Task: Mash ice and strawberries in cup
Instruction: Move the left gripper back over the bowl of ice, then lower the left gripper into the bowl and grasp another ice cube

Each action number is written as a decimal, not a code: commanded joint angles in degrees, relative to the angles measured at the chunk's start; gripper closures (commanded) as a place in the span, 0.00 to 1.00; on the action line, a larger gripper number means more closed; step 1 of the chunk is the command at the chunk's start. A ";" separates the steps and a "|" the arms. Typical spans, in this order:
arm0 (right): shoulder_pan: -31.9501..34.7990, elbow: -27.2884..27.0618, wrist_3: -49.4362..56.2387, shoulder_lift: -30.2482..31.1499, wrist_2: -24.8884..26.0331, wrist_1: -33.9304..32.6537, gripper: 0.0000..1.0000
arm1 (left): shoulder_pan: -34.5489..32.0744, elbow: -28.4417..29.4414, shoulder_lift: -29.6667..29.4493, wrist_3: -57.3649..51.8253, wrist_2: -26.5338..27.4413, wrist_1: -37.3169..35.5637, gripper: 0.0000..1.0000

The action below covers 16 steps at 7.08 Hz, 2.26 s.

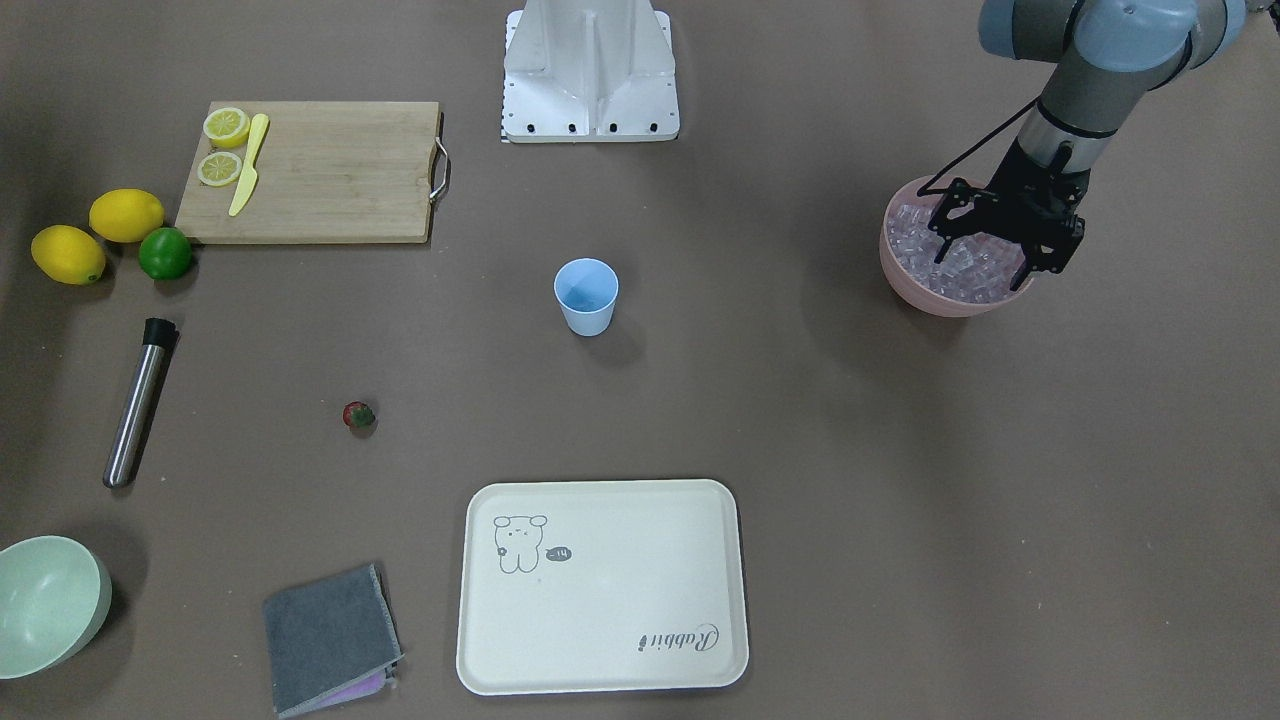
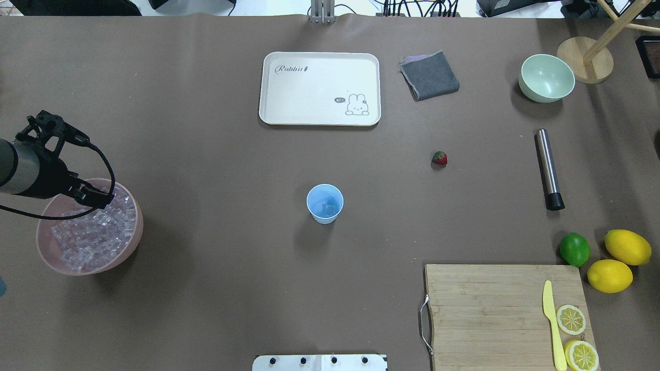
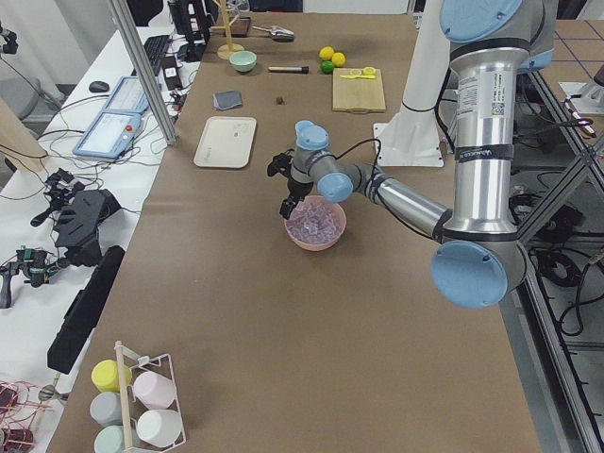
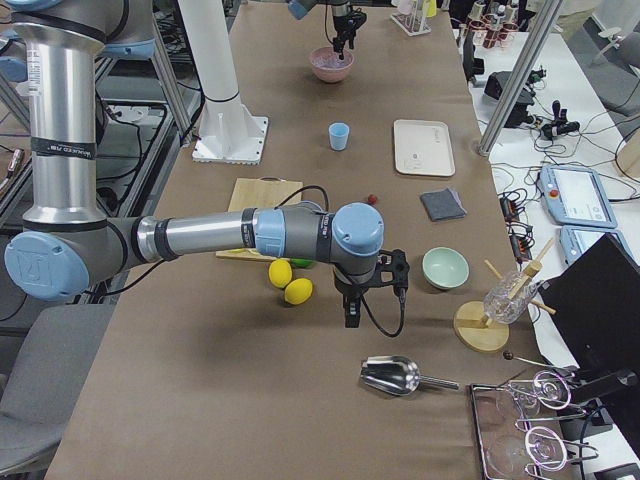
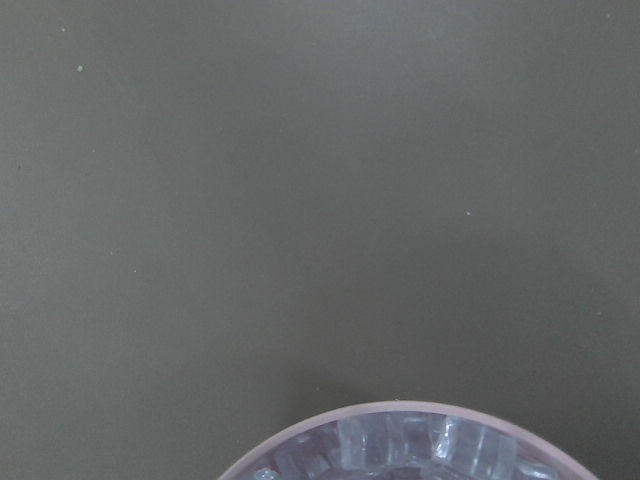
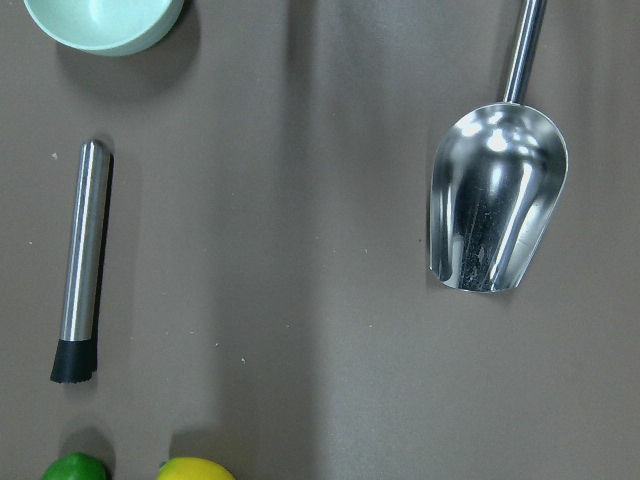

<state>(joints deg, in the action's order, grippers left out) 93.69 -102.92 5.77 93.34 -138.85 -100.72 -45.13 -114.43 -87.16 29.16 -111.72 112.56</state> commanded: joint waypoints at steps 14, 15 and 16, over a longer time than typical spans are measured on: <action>0.09 -0.27 0.03 0.70 0.60 0.00 0.00 | 5.40 1.84 3.23 -0.42 0.54 1.51 0.69; 0.09 -0.44 -0.05 0.70 0.60 0.00 0.00 | 5.31 1.84 3.31 -0.42 0.54 1.95 0.84; 0.09 -0.44 -0.32 0.62 0.60 0.00 0.00 | 5.31 1.58 3.32 -0.42 0.45 1.96 1.00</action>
<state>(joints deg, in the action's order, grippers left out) 93.78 -103.28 5.68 94.03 -138.25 -100.72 -39.78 -112.69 -83.90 28.74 -111.20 114.27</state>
